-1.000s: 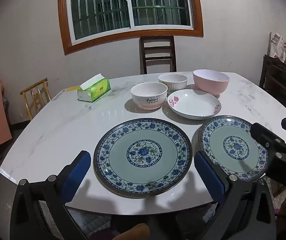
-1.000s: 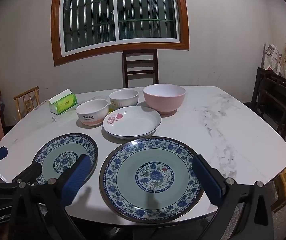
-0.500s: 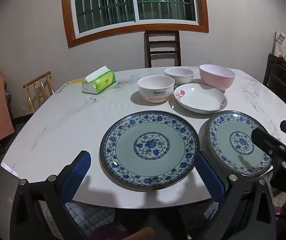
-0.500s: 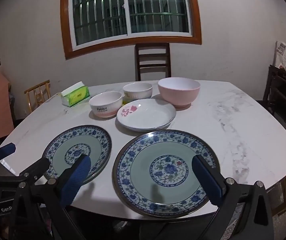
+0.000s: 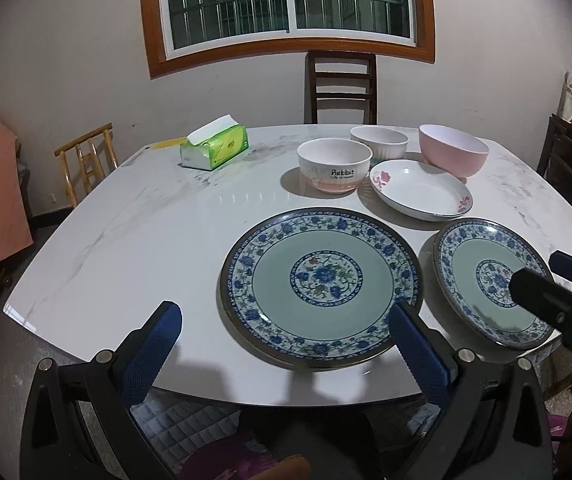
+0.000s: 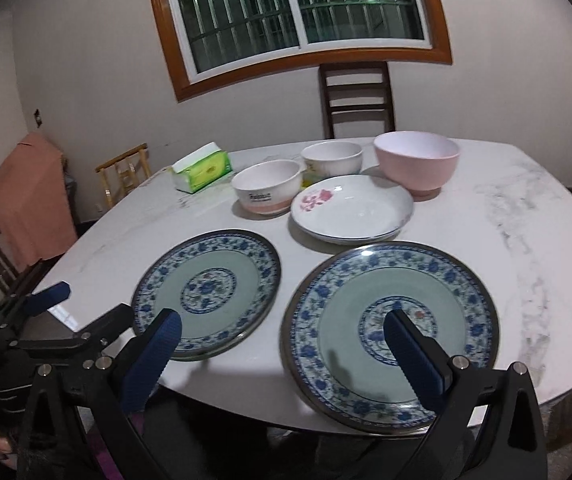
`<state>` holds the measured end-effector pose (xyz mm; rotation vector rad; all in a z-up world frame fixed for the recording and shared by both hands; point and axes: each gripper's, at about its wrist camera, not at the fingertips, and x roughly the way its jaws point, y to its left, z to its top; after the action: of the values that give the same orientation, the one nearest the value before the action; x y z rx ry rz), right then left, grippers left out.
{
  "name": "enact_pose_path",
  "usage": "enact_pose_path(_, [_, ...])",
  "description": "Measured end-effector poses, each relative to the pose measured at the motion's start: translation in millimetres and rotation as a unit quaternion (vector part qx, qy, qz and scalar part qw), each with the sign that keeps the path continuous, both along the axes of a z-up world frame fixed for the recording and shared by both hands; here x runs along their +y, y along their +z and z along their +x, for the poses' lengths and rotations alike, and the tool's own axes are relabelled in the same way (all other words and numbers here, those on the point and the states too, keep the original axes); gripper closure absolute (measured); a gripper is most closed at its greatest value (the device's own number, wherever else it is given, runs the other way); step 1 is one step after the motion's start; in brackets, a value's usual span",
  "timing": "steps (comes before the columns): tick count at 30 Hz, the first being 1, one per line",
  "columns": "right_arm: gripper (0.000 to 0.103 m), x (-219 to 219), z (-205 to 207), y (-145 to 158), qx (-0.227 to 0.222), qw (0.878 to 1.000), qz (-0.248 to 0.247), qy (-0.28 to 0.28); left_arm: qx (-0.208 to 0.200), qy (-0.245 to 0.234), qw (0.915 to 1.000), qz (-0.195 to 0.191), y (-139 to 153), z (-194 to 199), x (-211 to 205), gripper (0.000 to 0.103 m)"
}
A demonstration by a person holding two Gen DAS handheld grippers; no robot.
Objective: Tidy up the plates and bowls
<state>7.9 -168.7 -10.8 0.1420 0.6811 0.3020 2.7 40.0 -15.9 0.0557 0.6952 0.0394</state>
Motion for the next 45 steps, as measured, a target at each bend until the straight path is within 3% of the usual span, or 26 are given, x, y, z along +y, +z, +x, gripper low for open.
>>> enact_pose_path(6, [0.000,5,16,5,0.017,0.998,0.032,0.054,0.017,0.012,0.9996,-0.017,-5,5,15,0.000])
enact_pose_path(14, [0.010,32,55,4,0.044,0.990,0.023,0.129,0.035,0.036,0.9980,-0.040,-11,17,37,0.000])
enact_pose_path(21, [0.038,50,103,-12,0.105,0.978,0.035,0.176,0.054,0.057,0.9951,-0.061,-18,33,55,0.002])
enact_pose_path(27, [0.038,51,133,-21,0.135,0.976,0.029,0.167,0.065,0.056,0.9933,-0.078,-24,43,61,0.003])
enact_pose_path(30, [0.042,50,148,-32,0.161,0.972,0.029,0.169,0.081,0.052,0.9922,-0.080,-29,50,61,0.017])
enact_pose_path(33, [0.042,51,160,-41,0.178,0.969,0.029,0.169,0.103,0.053,0.9897,-0.085,-36,58,62,0.022])
enact_pose_path(45, [0.042,55,187,-57,0.224,0.957,0.062,0.172,0.137,0.058,0.9846,-0.093,-51,69,65,0.025])
